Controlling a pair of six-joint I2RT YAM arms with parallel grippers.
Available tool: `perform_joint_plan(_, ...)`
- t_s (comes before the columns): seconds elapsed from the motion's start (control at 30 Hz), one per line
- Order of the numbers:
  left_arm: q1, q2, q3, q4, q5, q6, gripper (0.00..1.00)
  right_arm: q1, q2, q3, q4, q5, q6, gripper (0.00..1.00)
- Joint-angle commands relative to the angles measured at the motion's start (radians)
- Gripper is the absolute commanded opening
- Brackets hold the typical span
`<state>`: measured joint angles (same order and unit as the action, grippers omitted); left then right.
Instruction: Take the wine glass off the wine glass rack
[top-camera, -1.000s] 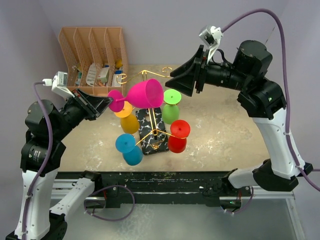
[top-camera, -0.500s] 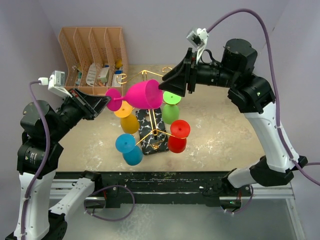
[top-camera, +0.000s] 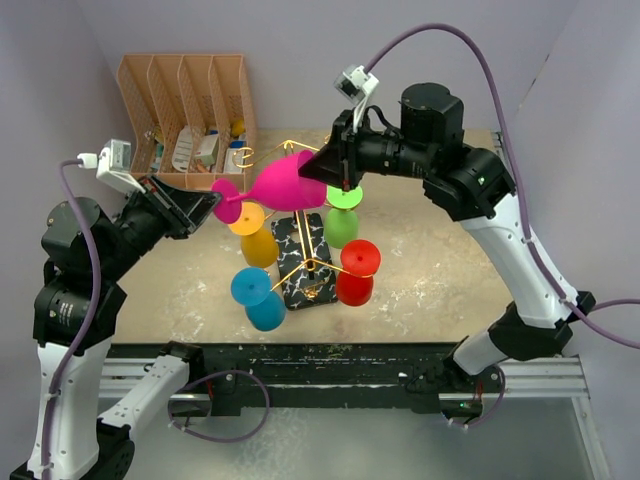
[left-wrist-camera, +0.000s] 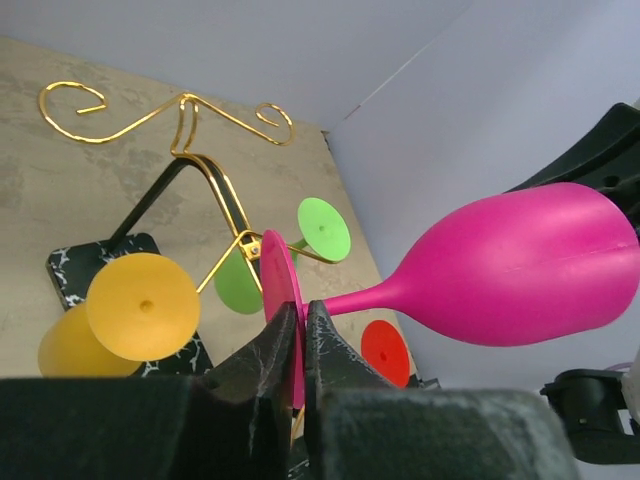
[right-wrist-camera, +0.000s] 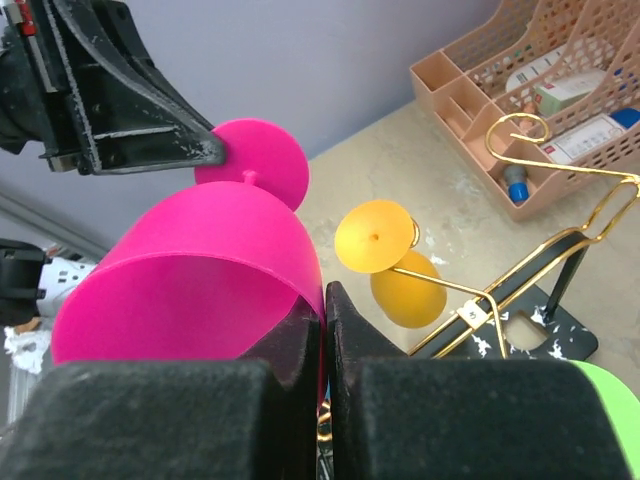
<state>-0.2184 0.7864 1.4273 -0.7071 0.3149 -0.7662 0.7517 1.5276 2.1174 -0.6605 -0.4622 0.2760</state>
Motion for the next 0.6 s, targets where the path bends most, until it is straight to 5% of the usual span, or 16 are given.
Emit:
perform_joint_plan(0.0, -0.001, 0.003, 0.039, 0.014, -0.022, 0.014, 0.22, -0.005, -0.017, 0.073, 0.01, 0.144, 0.018, 0.0)
perform_joint_plan(0.13, -0.001, -0.002, 0.033, -0.012, -0.056, 0.015, 0.52, -0.07, 0.002, 0.164, -0.018, 0.25, 0.018, 0.0)
perform_joint_plan(0.23, -0.001, -0.01, 0.032, -0.035, -0.095, 0.018, 0.62, -0.19, 0.013, 0.22, -0.024, 0.327, 0.002, 0.0)
perform_joint_plan(0.43, -0.001, -0.031, 0.027, -0.055, -0.134, 0.052, 0.64, -0.688, 0.139, 0.302, -0.076, 0.235, 0.094, 0.0)
perform_joint_plan(0.57, -0.001, -0.035, 0.028, -0.088, -0.16, 0.099, 0.63, -0.82, 0.245, 0.248, -0.19, 0.376, 0.088, 0.0)
